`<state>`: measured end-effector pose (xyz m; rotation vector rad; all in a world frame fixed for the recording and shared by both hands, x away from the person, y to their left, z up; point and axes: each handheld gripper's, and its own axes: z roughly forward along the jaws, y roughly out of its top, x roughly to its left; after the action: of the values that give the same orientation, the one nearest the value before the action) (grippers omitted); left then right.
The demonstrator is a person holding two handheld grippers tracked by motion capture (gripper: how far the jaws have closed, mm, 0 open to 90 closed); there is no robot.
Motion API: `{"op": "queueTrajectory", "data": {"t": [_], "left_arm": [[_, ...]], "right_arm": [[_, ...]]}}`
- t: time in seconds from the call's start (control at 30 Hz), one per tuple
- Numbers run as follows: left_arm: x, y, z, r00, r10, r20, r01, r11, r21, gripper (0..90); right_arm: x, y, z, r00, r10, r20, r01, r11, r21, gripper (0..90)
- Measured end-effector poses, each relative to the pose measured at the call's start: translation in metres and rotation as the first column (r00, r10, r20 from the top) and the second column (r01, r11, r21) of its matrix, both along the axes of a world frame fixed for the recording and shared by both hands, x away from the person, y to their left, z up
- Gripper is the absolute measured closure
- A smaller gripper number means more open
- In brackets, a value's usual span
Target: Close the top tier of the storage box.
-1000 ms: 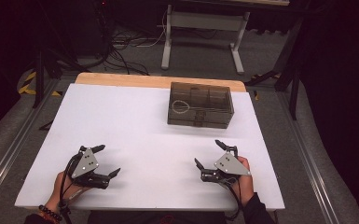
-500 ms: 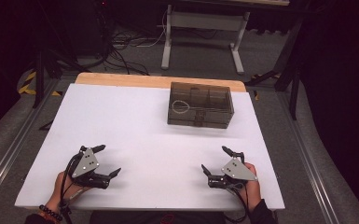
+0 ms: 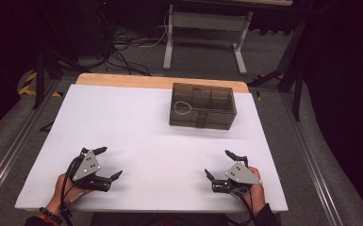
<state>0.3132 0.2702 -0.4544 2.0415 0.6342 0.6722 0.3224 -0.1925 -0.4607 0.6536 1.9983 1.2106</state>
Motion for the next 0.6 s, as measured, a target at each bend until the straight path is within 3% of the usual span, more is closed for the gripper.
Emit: {"op": "queueTrajectory", "data": {"t": [0.6], "left_arm": [[-0.0003,-0.0005,0.0,1.0,-0.003,0.001,0.003,0.9999,0.01,6.9]], "right_arm": [[-0.0001,-0.0001,0.0024,0.9999,0.007,0.012,-0.007,1.0,0.008,7.3]]}}
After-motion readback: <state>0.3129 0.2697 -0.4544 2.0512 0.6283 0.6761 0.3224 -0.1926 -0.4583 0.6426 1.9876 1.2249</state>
